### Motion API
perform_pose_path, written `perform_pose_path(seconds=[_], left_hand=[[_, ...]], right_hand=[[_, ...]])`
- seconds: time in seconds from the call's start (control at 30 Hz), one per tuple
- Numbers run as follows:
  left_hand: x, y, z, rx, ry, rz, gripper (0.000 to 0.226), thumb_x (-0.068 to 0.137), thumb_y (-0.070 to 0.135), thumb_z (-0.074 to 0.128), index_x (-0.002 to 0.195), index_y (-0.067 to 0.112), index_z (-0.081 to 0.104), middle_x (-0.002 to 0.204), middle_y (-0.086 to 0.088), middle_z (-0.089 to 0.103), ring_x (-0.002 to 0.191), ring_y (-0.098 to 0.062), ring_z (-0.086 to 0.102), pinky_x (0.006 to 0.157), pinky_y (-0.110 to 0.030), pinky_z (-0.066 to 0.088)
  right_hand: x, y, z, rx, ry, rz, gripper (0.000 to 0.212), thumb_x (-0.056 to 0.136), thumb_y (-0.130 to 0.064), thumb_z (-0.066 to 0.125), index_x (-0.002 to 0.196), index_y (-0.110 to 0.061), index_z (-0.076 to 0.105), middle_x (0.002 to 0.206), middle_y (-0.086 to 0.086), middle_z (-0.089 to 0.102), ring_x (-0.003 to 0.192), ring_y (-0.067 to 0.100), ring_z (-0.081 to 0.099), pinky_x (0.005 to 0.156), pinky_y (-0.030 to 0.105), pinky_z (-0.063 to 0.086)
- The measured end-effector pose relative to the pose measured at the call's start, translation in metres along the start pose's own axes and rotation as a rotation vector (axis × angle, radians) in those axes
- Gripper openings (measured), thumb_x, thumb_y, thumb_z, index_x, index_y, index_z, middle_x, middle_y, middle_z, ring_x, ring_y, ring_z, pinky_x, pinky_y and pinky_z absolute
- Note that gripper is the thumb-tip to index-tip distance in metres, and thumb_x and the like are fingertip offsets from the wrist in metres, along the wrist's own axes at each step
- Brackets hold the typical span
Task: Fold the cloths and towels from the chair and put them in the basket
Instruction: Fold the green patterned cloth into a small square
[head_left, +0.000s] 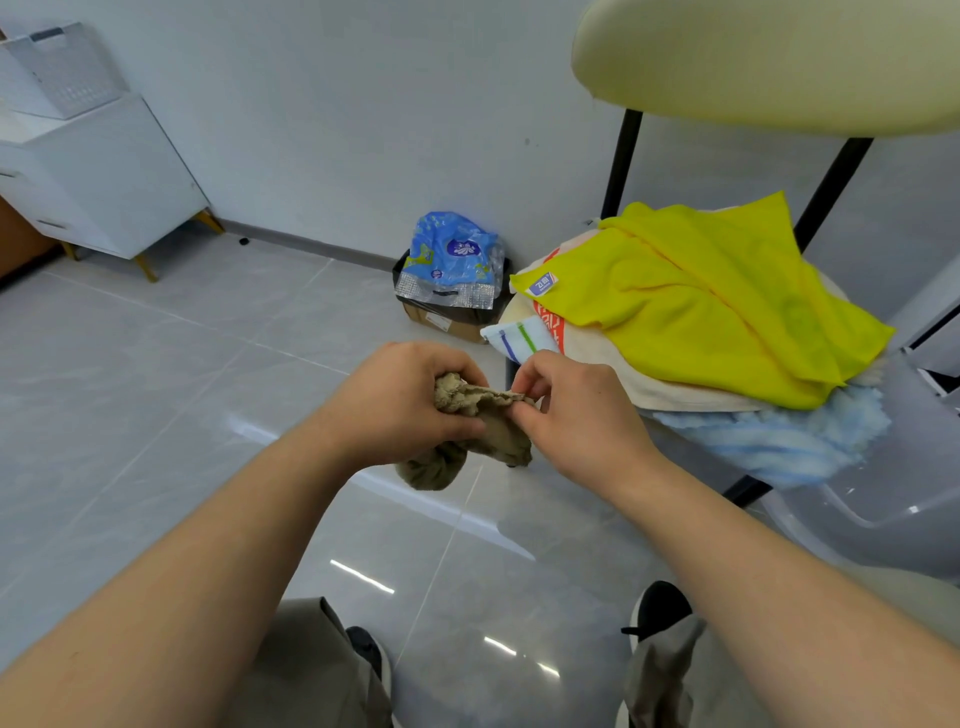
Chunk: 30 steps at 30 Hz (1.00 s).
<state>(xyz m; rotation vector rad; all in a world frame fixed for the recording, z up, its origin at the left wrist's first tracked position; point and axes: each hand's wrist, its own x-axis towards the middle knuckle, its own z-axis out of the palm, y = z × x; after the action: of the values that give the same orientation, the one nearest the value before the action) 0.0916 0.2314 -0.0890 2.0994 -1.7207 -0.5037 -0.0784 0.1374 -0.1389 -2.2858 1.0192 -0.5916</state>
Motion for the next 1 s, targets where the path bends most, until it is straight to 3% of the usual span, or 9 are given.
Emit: perform_pose_path(seconds=[0.17, 0.33, 0.4, 0.53, 0.67, 0.77, 0.87, 0.93, 1.0], left_hand=[[0.001, 0.002, 0.002, -0.002, 0.032, 0.001, 0.015, 0.077, 0.04, 0.08, 0.091, 0.037, 0.074, 0.08, 0.015, 0.066, 0.079, -0.001, 0.06, 0.07, -0.024, 0.049], [0.004, -0.003, 0.004, -0.169, 0.064, -0.068, 0.006, 0.088, 0.031, 0.071, 0.092, 0.032, 0.076, 0.089, 0.013, 0.065, 0.087, -0.003, 0.062, 0.08, -0.026, 0.05], [0.004, -0.004, 0.004, -0.239, 0.065, -0.092, 0.008, 0.09, 0.025, 0.069, 0.092, 0.031, 0.075, 0.092, 0.011, 0.067, 0.091, -0.008, 0.064, 0.086, -0.032, 0.053], [0.002, -0.004, 0.001, -0.369, 0.044, -0.136, 0.014, 0.093, 0.021, 0.067, 0.092, 0.031, 0.075, 0.085, 0.006, 0.074, 0.086, -0.013, 0.07, 0.085, -0.04, 0.058], [0.002, -0.004, -0.001, -0.427, 0.047, -0.143, 0.017, 0.093, 0.017, 0.065, 0.092, 0.03, 0.076, 0.085, 0.004, 0.074, 0.087, -0.014, 0.071, 0.086, -0.042, 0.059], [0.003, -0.003, -0.001, -0.493, 0.073, -0.182, 0.018, 0.094, 0.014, 0.064, 0.091, 0.027, 0.076, 0.086, 0.0, 0.074, 0.087, -0.017, 0.072, 0.086, -0.043, 0.059], [0.003, -0.001, 0.0, -0.543, 0.084, -0.205, 0.014, 0.093, 0.014, 0.066, 0.093, 0.023, 0.076, 0.086, -0.003, 0.075, 0.087, -0.019, 0.072, 0.084, -0.041, 0.06], [0.002, 0.0, 0.0, -0.583, 0.105, -0.216, 0.006, 0.09, 0.016, 0.071, 0.093, 0.02, 0.075, 0.085, -0.004, 0.075, 0.083, -0.017, 0.073, 0.077, -0.036, 0.06], [0.002, -0.001, -0.002, -0.613, 0.147, -0.248, 0.01, 0.082, 0.021, 0.08, 0.09, 0.019, 0.073, 0.081, -0.001, 0.074, 0.074, -0.01, 0.071, 0.064, -0.027, 0.057]], right_hand=[[-0.001, -0.001, 0.002, 0.011, -0.038, -0.111, 0.012, 0.084, -0.029, 0.072, 0.087, -0.028, 0.06, 0.094, -0.008, 0.049, 0.082, 0.01, 0.05, 0.067, 0.029, 0.045], [-0.001, -0.003, 0.0, 0.108, -0.071, -0.061, 0.015, 0.089, -0.032, 0.07, 0.09, -0.028, 0.056, 0.089, -0.01, 0.062, 0.079, 0.011, 0.057, 0.07, 0.034, 0.05], [0.0, -0.002, -0.001, 0.178, -0.085, -0.011, 0.018, 0.088, -0.03, 0.072, 0.091, -0.028, 0.055, 0.087, -0.01, 0.065, 0.079, 0.008, 0.06, 0.069, 0.027, 0.049], [0.002, -0.002, -0.004, 0.271, -0.09, 0.055, 0.024, 0.083, -0.024, 0.078, 0.101, -0.032, 0.065, 0.089, -0.012, 0.066, 0.083, 0.002, 0.061, 0.069, 0.011, 0.045], [0.004, -0.003, -0.007, 0.293, -0.07, 0.04, 0.006, 0.083, -0.033, 0.078, 0.086, -0.03, 0.073, 0.082, -0.01, 0.071, 0.079, 0.005, 0.063, 0.068, 0.023, 0.049], [0.004, -0.004, -0.008, 0.351, -0.053, 0.063, 0.012, 0.082, -0.034, 0.079, 0.08, -0.026, 0.07, 0.079, -0.006, 0.07, 0.077, 0.01, 0.065, 0.067, 0.029, 0.052], [0.005, -0.002, -0.005, 0.409, -0.052, 0.088, 0.02, 0.081, -0.032, 0.081, 0.076, -0.022, 0.064, 0.075, 0.003, 0.071, 0.073, 0.022, 0.067, 0.069, 0.044, 0.057], [0.006, -0.001, -0.003, 0.469, -0.048, 0.113, 0.023, 0.083, -0.029, 0.078, 0.077, -0.017, 0.06, 0.073, 0.016, 0.068, 0.064, 0.025, 0.062, 0.066, 0.05, 0.056], [0.01, 0.001, -0.006, 0.494, -0.004, 0.163, 0.024, 0.087, -0.026, 0.075, 0.083, -0.012, 0.057, 0.077, 0.021, 0.068, 0.064, 0.021, 0.058, 0.065, 0.046, 0.054]])
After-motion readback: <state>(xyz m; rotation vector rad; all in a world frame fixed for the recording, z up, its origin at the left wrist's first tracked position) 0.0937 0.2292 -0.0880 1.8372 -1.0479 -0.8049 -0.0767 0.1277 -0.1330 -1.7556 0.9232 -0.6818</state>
